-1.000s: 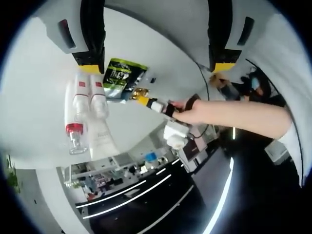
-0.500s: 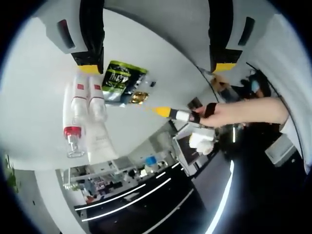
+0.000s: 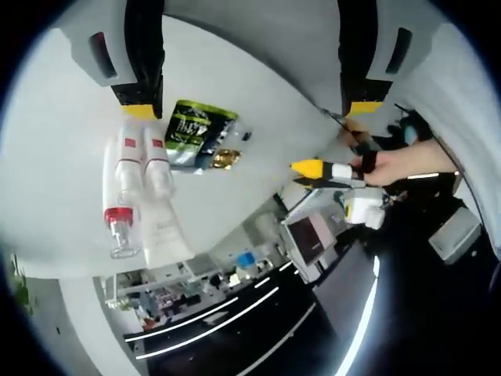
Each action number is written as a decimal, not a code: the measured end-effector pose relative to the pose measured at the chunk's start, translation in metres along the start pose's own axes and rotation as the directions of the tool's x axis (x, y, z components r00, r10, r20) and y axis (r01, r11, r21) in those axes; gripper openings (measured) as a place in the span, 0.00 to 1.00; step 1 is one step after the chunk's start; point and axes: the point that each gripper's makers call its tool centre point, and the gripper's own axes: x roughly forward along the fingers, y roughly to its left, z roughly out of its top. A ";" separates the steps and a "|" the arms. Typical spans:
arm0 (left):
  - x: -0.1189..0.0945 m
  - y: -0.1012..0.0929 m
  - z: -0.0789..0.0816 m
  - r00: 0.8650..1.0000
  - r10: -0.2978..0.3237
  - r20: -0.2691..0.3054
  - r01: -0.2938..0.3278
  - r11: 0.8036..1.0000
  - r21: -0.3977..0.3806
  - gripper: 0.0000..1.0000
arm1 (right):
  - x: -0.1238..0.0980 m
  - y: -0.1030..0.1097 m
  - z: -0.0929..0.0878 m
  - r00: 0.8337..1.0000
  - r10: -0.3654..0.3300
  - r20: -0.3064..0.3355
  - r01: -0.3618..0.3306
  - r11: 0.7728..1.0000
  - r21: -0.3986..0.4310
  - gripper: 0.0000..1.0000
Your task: Arrange the skincare products in the storage area until every visible bottle or jar stands upright without overlapping.
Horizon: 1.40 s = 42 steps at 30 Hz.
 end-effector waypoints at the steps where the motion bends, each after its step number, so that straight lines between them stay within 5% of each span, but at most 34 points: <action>1: -0.005 -0.002 -0.001 1.000 -0.005 0.005 0.005 1.000 0.000 0.80 | 0.000 0.000 0.000 1.000 0.000 -0.001 0.000 1.000 0.000 0.93; 19: -0.049 -0.021 -0.039 0.996 -0.075 0.052 0.076 0.997 -0.027 0.99 | 0.002 -0.002 -0.005 0.999 -0.022 -0.034 0.022 1.000 -0.004 0.99; 33: -0.053 -0.020 -0.033 0.988 -0.071 0.134 0.080 0.995 -0.060 0.99 | 0.004 0.000 -0.008 0.998 -0.009 -0.058 0.009 1.000 -0.003 0.99; 42: -0.052 -0.021 -0.034 0.988 -0.078 0.137 0.089 0.994 -0.070 0.98 | 0.005 0.000 -0.010 0.997 -0.018 -0.076 0.017 1.000 -0.010 0.99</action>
